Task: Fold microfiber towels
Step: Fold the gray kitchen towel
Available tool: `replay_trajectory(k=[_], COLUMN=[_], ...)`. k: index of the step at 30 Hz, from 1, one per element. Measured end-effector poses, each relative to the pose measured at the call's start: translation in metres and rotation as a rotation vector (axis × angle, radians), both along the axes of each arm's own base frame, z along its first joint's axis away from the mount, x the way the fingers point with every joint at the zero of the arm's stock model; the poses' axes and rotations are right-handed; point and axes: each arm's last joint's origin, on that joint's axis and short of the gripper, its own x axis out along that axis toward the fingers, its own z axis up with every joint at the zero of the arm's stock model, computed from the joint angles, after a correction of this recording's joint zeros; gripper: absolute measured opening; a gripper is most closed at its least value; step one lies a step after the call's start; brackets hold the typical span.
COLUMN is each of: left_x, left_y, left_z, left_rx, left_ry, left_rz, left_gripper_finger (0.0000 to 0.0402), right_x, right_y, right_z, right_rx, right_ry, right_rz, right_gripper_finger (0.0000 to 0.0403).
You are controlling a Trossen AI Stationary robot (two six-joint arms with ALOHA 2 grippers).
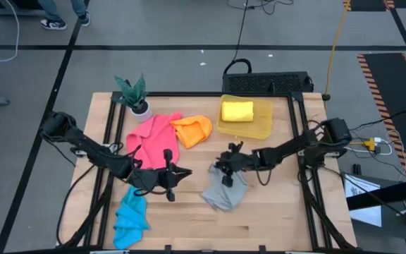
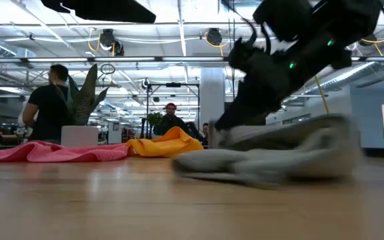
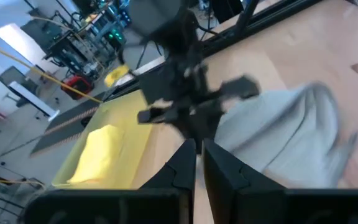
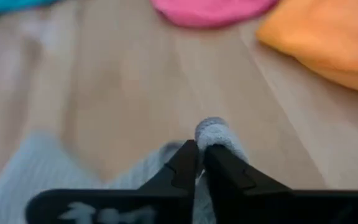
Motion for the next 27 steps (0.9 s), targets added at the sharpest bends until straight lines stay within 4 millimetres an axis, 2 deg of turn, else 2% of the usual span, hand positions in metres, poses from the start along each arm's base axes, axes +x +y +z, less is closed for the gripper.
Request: replay_trajectory(k=[3, 6, 9, 12, 16, 21, 27], left_x=[0.001, 0.005, 0.011, 0.017, 0.021, 0.020, 0.018], left_y=[0.001, 0.001, 0.000, 0.003, 0.012, 0.021, 0.024], left_z=[-0.001, -0.007, -0.016, -0.025, -0.030, -0.031, -0.034], left_rx=[-0.027, -0.043, -0.028, 0.023, 0.072, 0.137, 0.226], left_ry=[0.007, 0.028, 0.040, 0.074, 0.106, 0.115, 0.156], left_rz=[-0.015, -0.036, -0.037, -0.034, 0.011, 0.149, 0.205], left_gripper_finger=[0.0033, 0.0033, 0.0033, 0.0033, 0.0033, 0.0033, 0.0033], right_x=[0.001, -0.005, -0.017, -0.029, -0.032, -0.016, 0.028], right_y=[-0.012, -0.014, 0.001, 0.022, 0.044, 0.048, 0.042], right_z=[-0.003, 0.014, 0.036, 0.048, 0.041, 0.012, 0.004], right_rx=[0.014, 0.016, -0.047, -0.146, -0.180, -0.200, -0.222], right_ry=[0.021, 0.012, -0.024, -0.047, -0.058, 0.020, 0.053], right_rz=[-0.024, -0.006, -0.034, -0.056, -0.064, -0.060, -0.012], right_gripper_finger=[0.0069, 0.0105, 0.0118, 0.0109, 0.0086, 0.0076, 0.0077])
